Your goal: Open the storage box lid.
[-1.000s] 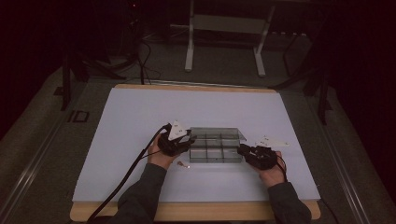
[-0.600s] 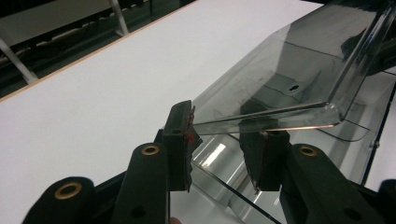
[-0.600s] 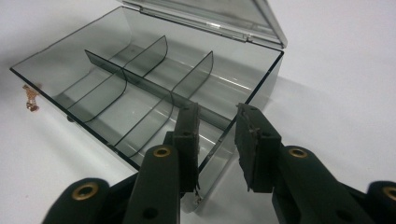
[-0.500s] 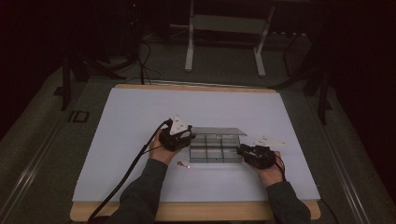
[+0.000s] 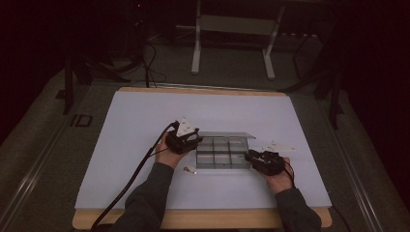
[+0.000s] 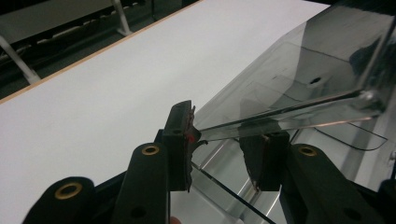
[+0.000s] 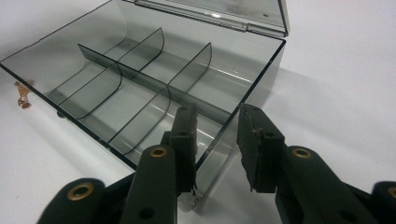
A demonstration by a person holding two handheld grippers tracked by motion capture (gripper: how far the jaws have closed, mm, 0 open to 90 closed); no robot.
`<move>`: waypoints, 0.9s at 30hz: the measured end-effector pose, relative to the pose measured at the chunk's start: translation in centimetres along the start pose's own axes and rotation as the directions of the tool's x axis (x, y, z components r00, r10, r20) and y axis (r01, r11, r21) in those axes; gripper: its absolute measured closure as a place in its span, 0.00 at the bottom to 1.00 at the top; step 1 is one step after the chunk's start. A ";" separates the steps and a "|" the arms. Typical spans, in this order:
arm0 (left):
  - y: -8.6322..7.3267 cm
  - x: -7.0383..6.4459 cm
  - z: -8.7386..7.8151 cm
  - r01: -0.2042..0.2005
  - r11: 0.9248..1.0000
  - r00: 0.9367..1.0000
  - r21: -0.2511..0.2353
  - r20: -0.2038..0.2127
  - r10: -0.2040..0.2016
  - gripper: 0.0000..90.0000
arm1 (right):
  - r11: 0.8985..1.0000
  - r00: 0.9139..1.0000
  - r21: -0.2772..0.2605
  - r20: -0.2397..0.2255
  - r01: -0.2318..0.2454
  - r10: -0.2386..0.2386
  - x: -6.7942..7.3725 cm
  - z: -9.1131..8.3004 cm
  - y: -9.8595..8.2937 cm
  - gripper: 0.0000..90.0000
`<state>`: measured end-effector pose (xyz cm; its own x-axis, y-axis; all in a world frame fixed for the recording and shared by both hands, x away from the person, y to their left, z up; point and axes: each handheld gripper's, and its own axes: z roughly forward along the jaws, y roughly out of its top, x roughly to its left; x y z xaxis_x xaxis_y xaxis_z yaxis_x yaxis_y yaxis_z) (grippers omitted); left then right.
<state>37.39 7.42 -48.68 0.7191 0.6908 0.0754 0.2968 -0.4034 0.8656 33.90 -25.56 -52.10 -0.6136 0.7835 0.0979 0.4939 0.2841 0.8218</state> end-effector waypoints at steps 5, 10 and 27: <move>0.2 0.3 0.4 0.014 1.000 1.000 -0.004 -0.003 -0.014 0.72 | 1.000 1.000 -0.002 0.002 -0.003 0.003 0.0 0.0 0.0 0.75; 0.4 0.5 0.7 0.020 1.000 1.000 -0.012 -0.004 -0.020 0.72 | 1.000 1.000 0.000 0.002 -0.003 0.003 0.1 0.0 -0.1 0.75; 0.2 1.1 1.8 0.075 0.997 0.997 -0.028 -0.018 -0.076 0.75 | 1.000 1.000 0.003 0.007 -0.002 0.002 0.1 0.0 -0.1 0.75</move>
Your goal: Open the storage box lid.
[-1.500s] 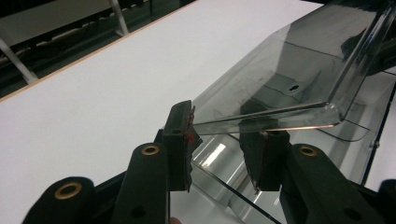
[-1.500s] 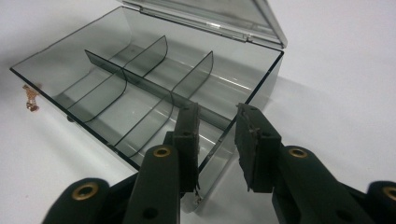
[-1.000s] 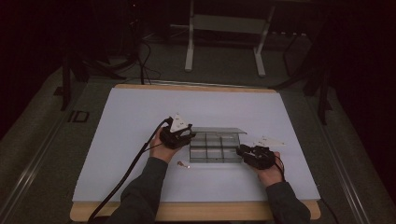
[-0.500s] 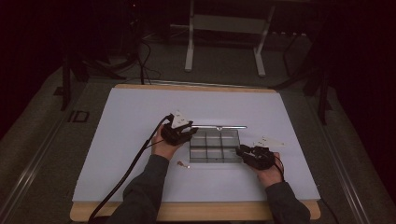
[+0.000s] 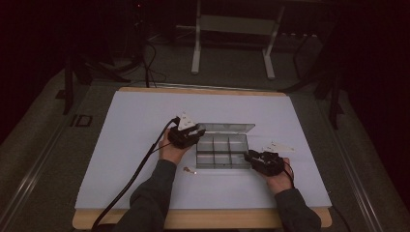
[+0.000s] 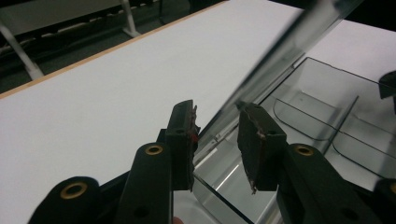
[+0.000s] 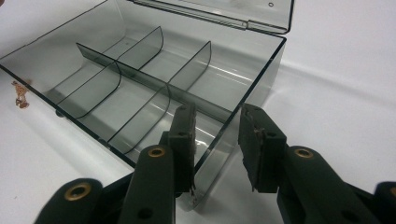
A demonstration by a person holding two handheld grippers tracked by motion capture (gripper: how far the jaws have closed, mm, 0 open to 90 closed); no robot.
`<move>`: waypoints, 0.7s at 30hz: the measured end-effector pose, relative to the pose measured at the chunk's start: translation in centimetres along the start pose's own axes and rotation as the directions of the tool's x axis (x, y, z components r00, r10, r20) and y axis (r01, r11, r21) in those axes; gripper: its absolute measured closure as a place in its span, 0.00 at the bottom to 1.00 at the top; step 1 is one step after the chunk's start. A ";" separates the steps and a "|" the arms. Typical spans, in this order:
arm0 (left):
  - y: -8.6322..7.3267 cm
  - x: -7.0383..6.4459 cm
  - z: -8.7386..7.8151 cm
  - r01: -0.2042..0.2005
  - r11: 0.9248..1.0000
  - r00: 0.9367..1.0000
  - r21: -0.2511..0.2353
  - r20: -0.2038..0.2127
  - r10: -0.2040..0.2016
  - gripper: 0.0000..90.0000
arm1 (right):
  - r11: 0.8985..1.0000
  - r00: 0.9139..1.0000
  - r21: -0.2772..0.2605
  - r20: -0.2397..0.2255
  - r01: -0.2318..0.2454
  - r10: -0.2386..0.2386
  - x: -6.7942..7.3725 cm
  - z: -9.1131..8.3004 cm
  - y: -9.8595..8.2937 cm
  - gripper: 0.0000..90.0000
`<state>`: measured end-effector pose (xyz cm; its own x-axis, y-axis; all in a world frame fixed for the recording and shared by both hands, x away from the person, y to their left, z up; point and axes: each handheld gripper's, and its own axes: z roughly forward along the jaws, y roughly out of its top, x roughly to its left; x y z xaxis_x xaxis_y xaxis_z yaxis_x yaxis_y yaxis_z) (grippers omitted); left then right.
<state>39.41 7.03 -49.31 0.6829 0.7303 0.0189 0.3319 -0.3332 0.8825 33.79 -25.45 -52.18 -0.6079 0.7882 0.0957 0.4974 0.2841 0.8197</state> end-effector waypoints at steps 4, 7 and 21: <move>0.1 0.2 0.2 0.013 1.000 1.000 -0.004 -0.006 -0.013 0.76 | 1.000 1.000 0.002 0.000 -0.001 0.001 0.0 0.0 0.0 0.75; 0.1 0.3 0.3 0.019 1.000 1.000 -0.006 -0.009 -0.020 0.77 | 1.000 1.000 0.002 0.000 -0.001 0.001 0.0 0.0 0.0 0.75; 0.3 0.7 0.8 0.033 0.999 0.999 -0.003 -0.027 -0.034 0.79 | 1.000 1.000 0.000 0.002 0.002 -0.002 0.0 0.0 0.0 0.75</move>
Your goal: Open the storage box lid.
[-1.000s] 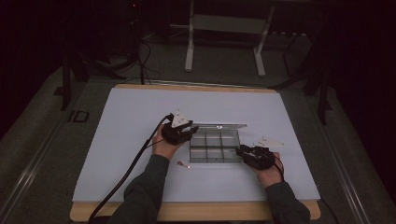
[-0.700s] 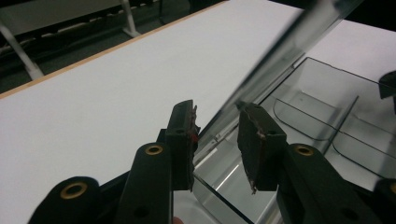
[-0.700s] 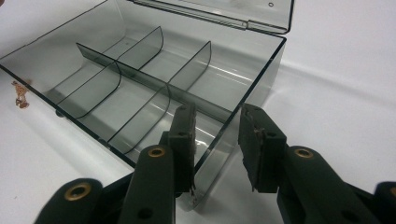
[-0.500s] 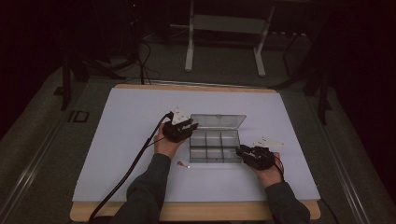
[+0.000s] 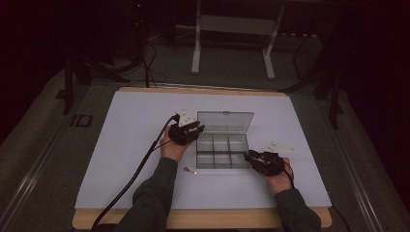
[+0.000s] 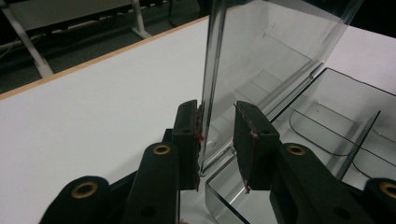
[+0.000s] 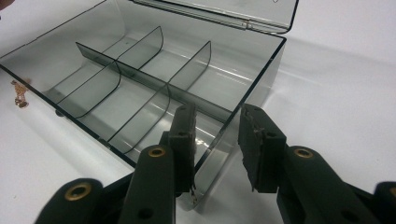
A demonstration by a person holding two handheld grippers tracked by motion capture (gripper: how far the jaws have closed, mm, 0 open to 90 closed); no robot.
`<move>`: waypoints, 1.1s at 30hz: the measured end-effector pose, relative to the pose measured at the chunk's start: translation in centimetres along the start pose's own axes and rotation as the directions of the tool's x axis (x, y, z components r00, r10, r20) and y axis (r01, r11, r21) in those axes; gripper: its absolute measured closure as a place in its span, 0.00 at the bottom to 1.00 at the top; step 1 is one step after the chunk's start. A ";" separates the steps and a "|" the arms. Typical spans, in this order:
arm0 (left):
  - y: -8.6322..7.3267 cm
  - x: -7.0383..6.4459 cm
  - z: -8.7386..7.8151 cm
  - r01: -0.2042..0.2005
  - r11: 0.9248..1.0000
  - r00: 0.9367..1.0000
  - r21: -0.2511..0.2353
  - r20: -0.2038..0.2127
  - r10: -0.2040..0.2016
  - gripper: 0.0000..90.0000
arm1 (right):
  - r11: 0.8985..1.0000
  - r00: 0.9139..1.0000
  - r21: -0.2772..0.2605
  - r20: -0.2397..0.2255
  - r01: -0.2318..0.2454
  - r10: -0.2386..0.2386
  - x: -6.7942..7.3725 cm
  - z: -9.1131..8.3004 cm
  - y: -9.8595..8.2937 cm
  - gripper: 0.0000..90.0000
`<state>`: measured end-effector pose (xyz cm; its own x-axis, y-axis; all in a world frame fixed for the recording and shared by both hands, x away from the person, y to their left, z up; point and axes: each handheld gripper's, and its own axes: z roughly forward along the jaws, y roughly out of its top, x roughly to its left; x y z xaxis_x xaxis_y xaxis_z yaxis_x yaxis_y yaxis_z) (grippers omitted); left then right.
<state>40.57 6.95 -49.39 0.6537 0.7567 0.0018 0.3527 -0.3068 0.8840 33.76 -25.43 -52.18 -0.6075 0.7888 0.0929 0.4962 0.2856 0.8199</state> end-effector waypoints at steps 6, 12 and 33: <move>0.0 0.3 0.3 0.010 1.000 1.000 0.001 0.006 -0.010 0.79 | 1.000 1.000 -0.001 -0.001 0.000 0.000 0.0 0.0 0.0 0.75; 0.0 0.5 0.6 0.018 1.000 1.000 0.004 0.014 -0.018 0.77 | 1.000 1.000 -0.001 0.001 0.003 -0.003 0.0 0.0 0.0 0.74; 0.0 0.8 1.5 0.030 0.999 0.999 0.027 0.014 -0.031 0.72 | 1.000 1.000 0.000 0.003 0.008 -0.008 0.1 0.0 0.0 0.74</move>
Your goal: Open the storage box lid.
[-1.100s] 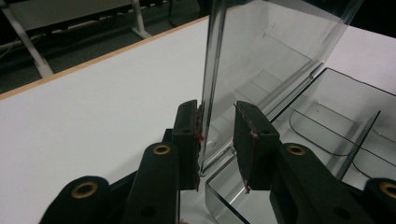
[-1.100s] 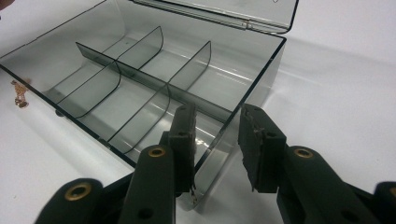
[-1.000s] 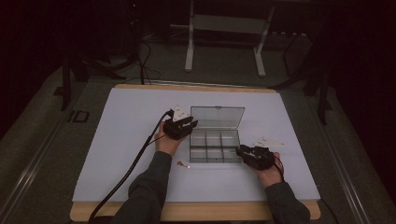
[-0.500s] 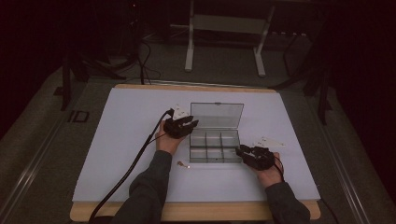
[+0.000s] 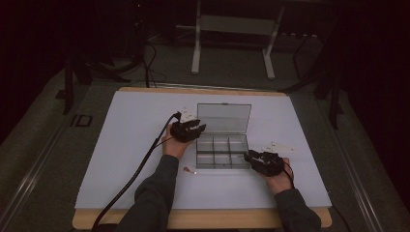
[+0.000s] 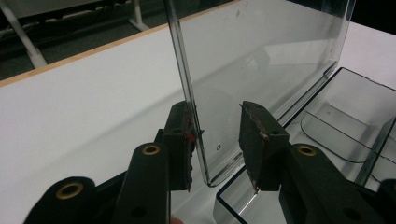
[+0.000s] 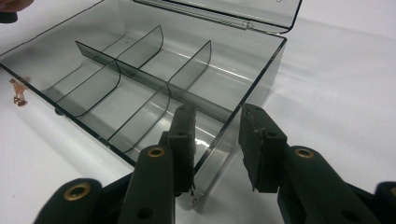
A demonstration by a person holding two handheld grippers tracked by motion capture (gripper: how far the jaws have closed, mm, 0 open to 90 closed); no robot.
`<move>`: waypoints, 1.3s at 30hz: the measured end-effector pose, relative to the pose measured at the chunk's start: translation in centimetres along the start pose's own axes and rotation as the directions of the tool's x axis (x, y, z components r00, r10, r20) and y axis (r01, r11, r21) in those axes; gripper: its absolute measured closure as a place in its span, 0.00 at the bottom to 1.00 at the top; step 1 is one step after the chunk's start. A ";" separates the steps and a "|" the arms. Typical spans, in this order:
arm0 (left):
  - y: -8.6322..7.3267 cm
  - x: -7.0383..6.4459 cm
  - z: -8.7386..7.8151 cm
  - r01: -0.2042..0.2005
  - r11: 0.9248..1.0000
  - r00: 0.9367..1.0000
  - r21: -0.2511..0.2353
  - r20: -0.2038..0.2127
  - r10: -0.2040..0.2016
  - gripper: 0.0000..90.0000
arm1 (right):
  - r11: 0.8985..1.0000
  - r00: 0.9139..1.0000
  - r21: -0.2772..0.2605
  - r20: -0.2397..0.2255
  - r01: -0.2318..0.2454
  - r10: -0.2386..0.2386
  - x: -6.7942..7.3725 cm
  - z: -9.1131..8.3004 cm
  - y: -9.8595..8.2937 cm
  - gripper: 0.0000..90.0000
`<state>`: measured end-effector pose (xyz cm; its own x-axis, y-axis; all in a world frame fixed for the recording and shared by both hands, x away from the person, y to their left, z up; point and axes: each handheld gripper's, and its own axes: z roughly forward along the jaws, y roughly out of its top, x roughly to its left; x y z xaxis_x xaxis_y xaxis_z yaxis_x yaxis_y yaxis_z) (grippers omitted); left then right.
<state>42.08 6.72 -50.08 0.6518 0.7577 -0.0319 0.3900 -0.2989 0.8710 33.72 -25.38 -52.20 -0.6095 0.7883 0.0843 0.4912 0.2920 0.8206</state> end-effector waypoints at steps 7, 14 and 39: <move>0.1 0.1 0.3 0.005 1.000 1.000 0.009 -0.005 -0.005 0.72 | 1.000 1.000 0.000 0.001 0.000 0.000 0.0 0.0 0.0 0.74; 0.1 0.3 0.7 0.010 1.000 1.000 0.025 -0.006 -0.010 0.70 | 1.000 1.000 0.000 0.000 0.001 -0.001 0.0 0.0 0.0 0.74; -0.4 1.1 1.5 0.066 0.996 0.997 0.053 0.027 -0.067 0.64 | 1.000 1.000 -0.001 0.000 0.000 0.000 0.0 0.0 0.0 0.74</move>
<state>43.58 6.77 -51.21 0.6416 0.7600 -0.1036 0.4660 -0.2790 0.8396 33.71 -25.38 -52.22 -0.6097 0.7882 0.0843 0.4908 0.2918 0.8209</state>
